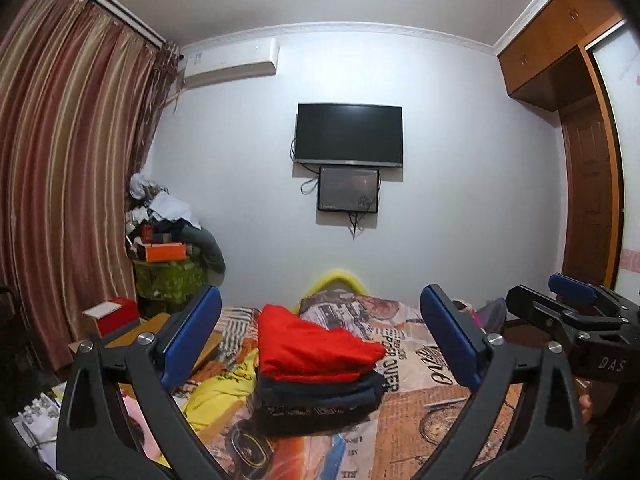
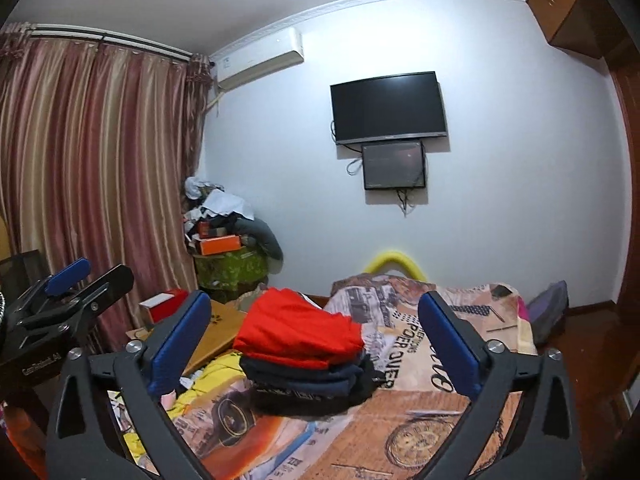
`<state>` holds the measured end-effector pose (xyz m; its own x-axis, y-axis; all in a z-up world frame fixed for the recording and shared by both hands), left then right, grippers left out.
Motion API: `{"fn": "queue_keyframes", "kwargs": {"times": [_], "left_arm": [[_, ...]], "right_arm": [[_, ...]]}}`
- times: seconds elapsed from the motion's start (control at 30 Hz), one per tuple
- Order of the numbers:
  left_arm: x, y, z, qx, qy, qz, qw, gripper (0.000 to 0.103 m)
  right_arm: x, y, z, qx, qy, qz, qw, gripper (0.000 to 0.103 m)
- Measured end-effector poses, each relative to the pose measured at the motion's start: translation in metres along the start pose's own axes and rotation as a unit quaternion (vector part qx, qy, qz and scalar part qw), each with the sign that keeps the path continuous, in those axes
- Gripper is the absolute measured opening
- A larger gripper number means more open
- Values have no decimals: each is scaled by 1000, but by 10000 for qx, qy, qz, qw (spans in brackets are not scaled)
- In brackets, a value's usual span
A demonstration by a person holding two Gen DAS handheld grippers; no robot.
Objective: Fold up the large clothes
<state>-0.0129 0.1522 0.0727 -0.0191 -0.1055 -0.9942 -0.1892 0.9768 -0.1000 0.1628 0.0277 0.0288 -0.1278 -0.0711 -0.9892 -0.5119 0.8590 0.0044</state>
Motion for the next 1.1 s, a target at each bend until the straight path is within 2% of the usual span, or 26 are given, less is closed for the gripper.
{"fn": "queue_keyframes", "kwargs": {"times": [0.27,1.1], "left_arm": [[13,0,-2,-31,140,-141,9998,102],[29,4,15,-142,447,-265,9985,102]], "right_arm": [[6,0,2,-24,227,2,9997,103],[18,-6,-1,-21,410,74,9991,103]]}}
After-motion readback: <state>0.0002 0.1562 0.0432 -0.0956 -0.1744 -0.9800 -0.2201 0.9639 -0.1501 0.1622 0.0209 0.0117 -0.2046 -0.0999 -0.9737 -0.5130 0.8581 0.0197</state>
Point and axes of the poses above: each gripper's, at about its wrist camera, not at the fingertips, and z roughly the way its jaws point, y to its left, x to its underside, the point moved 2 cm from there along z, roughly the way its jaws point, and after that the axes turned 11 degrees about x, right-handed, at the moved point
